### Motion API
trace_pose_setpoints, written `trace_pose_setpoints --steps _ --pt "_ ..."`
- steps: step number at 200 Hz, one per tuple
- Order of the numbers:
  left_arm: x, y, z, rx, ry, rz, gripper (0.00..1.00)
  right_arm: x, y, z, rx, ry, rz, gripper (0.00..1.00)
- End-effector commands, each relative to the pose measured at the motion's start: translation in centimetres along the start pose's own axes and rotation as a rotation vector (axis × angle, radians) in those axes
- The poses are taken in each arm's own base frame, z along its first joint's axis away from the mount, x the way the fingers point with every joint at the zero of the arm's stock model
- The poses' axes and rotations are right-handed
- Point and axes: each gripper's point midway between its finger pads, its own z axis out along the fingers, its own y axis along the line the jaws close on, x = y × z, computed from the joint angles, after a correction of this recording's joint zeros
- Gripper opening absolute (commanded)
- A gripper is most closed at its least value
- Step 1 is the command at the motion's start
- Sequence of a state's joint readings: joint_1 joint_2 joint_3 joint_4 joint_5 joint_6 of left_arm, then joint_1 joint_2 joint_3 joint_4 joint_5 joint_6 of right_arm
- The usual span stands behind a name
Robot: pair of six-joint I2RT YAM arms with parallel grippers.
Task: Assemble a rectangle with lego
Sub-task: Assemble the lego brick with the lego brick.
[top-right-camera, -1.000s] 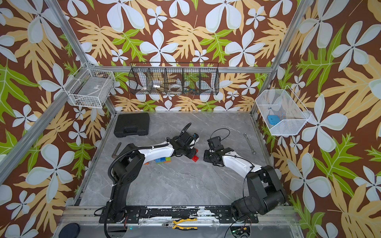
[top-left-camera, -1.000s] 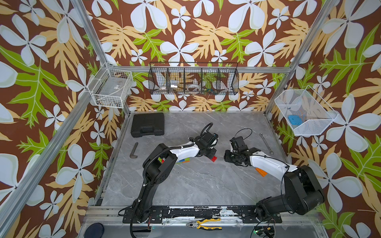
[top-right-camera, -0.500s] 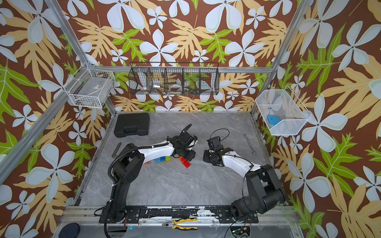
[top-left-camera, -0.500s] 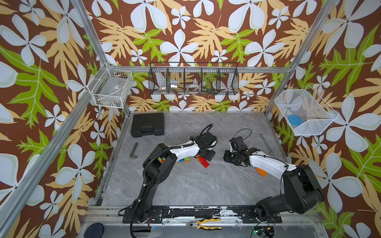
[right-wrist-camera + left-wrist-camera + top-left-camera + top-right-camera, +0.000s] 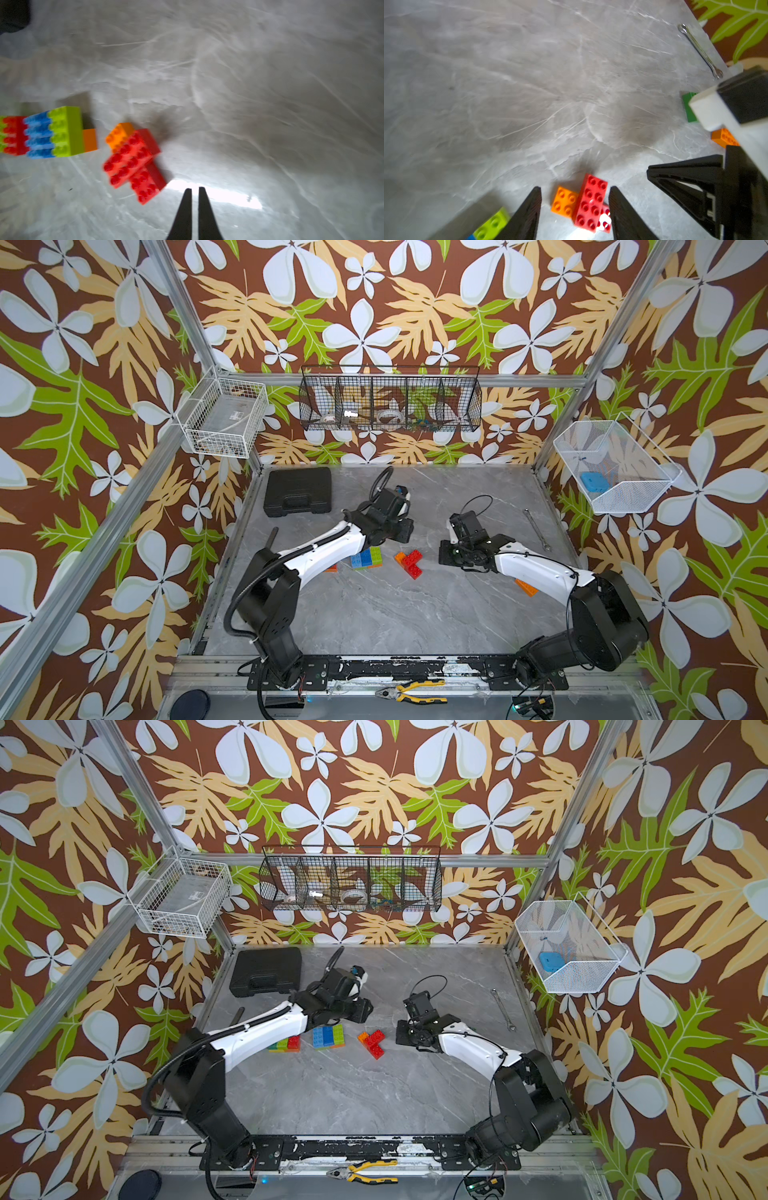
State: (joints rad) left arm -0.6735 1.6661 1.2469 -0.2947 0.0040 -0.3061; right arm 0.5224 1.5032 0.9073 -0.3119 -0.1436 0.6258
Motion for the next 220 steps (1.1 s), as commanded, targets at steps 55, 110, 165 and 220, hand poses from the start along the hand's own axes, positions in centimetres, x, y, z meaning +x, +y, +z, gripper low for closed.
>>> trace_pose_setpoints --steps 55,110,165,220 --pt "-0.2 6.9 -5.3 -0.025 -0.223 -0.295 0.59 1.0 8.2 3.1 -0.044 0.055 -0.174 0.0" --pt "0.2 7.4 -5.5 -0.036 -0.232 -0.275 0.61 2.1 7.3 4.6 -0.001 0.113 -0.171 0.0" --pt "0.3 7.8 -5.8 -0.044 -0.241 -0.267 0.61 4.3 5.2 6.0 0.052 0.171 -0.16 0.0" --pt "0.0 7.7 -6.1 -0.039 -0.247 -0.263 0.61 3.6 4.2 5.0 0.111 0.153 -0.207 0.0"
